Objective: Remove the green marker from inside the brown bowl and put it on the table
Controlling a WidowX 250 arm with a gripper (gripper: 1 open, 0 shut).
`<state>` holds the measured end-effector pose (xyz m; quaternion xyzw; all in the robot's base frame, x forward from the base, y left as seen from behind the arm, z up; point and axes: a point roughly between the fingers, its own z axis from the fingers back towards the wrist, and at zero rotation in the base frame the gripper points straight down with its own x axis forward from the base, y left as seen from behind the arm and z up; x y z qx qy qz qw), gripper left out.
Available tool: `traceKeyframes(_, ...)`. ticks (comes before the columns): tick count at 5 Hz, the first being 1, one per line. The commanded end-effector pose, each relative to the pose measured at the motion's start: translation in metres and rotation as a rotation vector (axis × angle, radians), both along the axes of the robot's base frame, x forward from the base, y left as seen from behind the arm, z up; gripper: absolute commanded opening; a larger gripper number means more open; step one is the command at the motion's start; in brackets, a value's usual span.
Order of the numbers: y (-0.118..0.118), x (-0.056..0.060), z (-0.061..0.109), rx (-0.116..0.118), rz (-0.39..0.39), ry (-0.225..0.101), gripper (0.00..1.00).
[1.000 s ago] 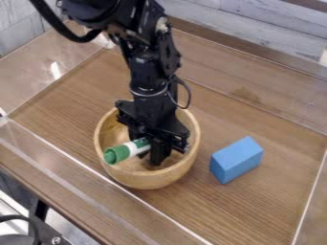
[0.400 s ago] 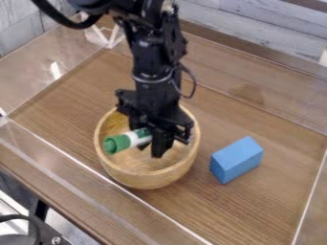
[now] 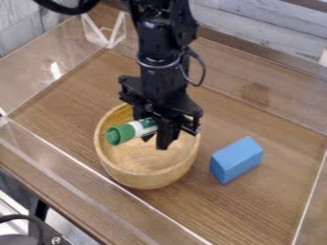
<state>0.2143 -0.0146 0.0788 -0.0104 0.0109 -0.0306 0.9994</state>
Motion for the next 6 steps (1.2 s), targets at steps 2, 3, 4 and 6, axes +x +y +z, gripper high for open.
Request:
traceKeyframes(2, -0.013, 0.007, 0.021, 0.001, -0.026, -0.074, 0.00)
traceKeyframes(3, -0.021, 0.005, 0.022, -0.002, -0.038, -0.076, 0.00)
traceKeyframes(4, -0.026, 0.003, 0.025, -0.003, -0.044, -0.076, 0.00)
traceKeyframes(6, -0.034, 0.001, 0.029, -0.008, -0.058, -0.083, 0.00)
